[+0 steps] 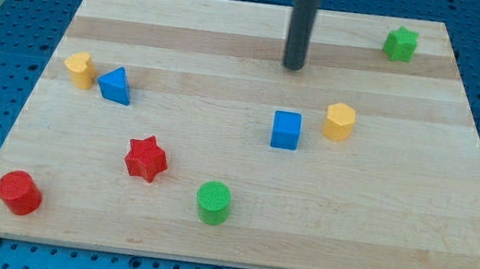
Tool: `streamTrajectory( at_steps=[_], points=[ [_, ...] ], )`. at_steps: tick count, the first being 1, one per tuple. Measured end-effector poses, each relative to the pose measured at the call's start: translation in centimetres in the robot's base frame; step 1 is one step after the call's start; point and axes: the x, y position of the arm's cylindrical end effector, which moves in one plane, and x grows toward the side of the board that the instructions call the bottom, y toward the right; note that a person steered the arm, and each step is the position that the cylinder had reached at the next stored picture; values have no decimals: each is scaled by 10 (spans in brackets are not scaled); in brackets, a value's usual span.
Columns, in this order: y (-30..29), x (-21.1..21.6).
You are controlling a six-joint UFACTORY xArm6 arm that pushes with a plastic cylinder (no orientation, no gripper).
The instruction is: Move the arm toward the blue cube
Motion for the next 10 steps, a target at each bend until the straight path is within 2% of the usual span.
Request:
streamTrajectory(
  at_steps=[1,4,5,6,7,8,9,10],
  points=[
    [-39,34],
    [-59,43],
    [-64,96],
    [-64,98],
    [-61,163],
    [-18,187],
    [73,192],
    [86,155]
  ],
)
